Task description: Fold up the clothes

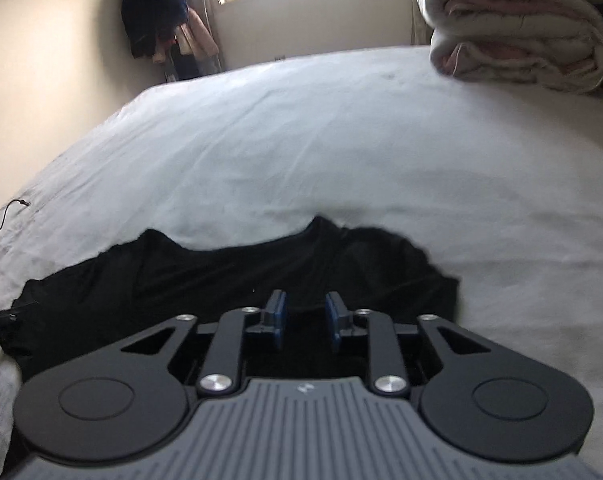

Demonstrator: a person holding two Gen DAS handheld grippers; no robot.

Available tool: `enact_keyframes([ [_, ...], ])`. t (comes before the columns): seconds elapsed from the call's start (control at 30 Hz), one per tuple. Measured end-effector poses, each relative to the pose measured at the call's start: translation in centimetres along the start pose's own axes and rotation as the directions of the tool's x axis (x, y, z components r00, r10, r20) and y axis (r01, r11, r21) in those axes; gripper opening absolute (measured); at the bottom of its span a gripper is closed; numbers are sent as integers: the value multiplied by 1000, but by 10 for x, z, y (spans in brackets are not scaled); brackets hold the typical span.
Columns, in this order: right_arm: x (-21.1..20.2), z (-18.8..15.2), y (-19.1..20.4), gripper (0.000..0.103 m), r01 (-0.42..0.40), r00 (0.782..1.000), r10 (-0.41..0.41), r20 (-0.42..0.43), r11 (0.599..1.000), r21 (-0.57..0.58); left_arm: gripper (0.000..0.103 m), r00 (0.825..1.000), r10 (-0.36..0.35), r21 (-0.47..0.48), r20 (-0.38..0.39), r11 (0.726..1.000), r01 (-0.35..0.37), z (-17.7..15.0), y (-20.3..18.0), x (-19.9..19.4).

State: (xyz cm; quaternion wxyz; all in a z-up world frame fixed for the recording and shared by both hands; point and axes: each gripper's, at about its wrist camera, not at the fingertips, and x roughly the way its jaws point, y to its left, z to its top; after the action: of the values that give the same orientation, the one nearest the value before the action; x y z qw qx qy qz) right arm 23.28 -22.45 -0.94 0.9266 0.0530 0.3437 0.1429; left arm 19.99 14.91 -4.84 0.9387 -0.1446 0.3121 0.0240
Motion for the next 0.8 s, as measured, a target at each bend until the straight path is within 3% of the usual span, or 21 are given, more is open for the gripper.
enact_keyframes([
  [0.07,-13,-1,-1,32,23,1000,-23,5,1000,-6,102,1000,9,-3,-7,1000,-9,1,3,0],
  [0.13,-18,-9,4,40,29,1000,-29,-8,999,-20,102,1000,17,-9,-4,1000,-17,3,7,-3],
  [0.27,-9,-27,20,45,25,998,-27,-59,999,-42,102,999,54,-16,7,998,-54,7,17,-8],
  [0.53,1,-20,81,47,-75,996,70,-50,993,-90,101,984,177,-26,-18,984,-177,12,41,-9],
  [0.63,5,-17,104,48,-112,993,107,-47,988,-108,95,975,222,-29,-28,974,-223,13,50,-10],
  [0.8,13,-16,138,51,-165,986,160,-52,977,-138,95,954,297,-32,-44,954,-298,17,65,-11],
])
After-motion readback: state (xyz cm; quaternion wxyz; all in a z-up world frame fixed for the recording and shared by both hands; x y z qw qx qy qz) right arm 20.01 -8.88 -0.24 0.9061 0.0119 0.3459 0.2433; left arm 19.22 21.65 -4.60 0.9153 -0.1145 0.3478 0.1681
